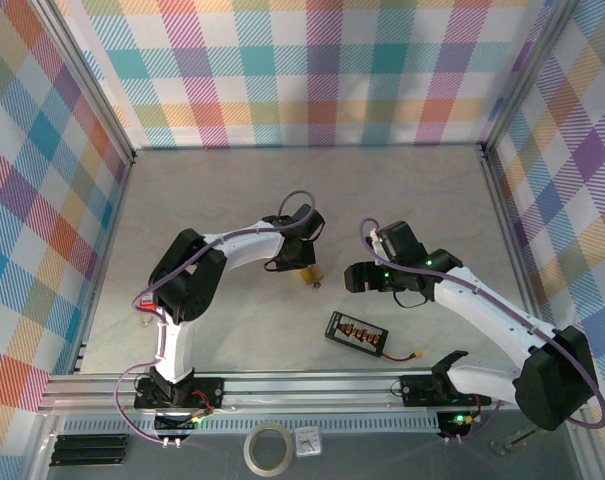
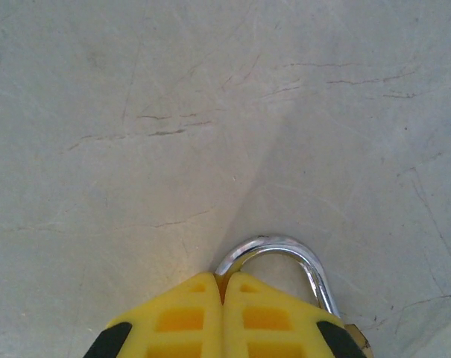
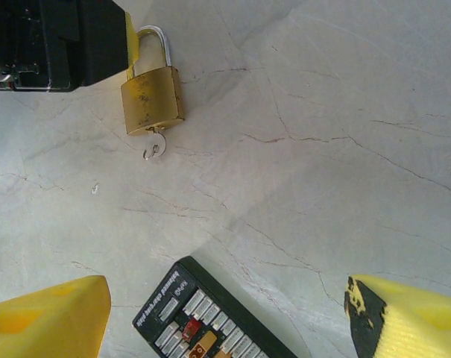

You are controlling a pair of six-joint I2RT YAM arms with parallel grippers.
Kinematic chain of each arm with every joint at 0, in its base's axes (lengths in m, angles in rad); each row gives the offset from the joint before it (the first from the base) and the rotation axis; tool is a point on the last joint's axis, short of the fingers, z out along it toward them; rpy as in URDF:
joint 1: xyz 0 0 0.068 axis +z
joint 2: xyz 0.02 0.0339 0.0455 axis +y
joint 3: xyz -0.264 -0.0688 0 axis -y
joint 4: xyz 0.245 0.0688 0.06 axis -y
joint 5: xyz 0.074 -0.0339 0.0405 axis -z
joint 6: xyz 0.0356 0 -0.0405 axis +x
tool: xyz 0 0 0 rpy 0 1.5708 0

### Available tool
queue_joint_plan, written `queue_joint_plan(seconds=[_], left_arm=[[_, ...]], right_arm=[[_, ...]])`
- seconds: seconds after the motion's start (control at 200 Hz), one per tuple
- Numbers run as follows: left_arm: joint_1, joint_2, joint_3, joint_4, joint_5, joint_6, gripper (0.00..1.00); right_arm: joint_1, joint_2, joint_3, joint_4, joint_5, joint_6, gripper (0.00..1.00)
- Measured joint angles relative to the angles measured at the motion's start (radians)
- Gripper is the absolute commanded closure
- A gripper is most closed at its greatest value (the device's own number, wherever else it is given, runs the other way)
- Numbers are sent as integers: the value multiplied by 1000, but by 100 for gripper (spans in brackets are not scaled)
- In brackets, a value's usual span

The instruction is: Unlock with the key

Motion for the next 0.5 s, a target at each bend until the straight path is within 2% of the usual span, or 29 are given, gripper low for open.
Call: queue_joint_plan(seconds=[0.21,0.37,0.5], left_arm=[[-6,-39,-24,0,8,53,100],[-14,-131,-37,-21,13,88,100],[-40,-250,-51,-18,32,138,100]], right_arm=[[0,0,0,1,0,1,18],[0,3,0,11,-5,1,18],[0,55,34,37,-59,28,18]])
